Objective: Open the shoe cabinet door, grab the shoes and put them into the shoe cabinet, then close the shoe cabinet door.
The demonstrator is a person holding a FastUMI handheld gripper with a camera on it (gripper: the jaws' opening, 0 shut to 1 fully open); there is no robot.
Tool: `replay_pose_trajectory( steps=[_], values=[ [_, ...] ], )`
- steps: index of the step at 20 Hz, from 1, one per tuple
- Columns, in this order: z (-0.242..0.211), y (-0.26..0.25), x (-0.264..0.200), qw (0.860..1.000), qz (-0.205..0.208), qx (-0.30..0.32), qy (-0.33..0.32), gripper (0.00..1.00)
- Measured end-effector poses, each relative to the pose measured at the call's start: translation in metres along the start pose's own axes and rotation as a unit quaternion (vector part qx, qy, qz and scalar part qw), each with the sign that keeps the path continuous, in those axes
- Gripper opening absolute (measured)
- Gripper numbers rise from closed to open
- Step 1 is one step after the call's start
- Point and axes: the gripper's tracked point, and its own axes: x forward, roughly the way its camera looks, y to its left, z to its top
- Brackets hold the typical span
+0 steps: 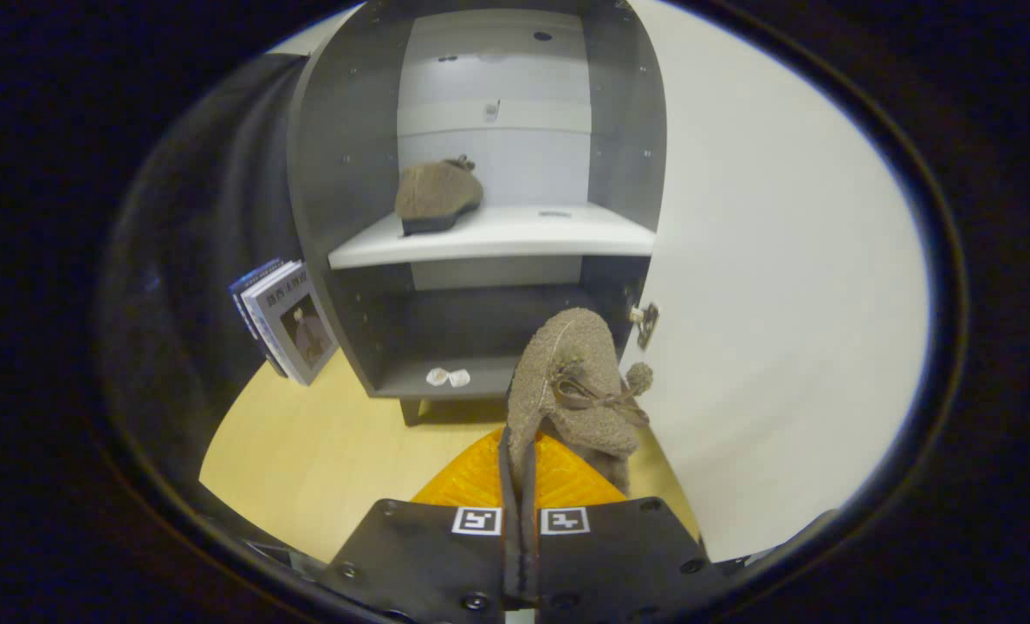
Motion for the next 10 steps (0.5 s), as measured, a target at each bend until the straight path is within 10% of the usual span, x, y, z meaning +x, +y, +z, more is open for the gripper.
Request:
replay_pose_trajectory(
  steps=[10],
  values=[
    [0.16,0.005,0.025,0.993,0.021,-0.037,-0.108,0.02]
  ],
)
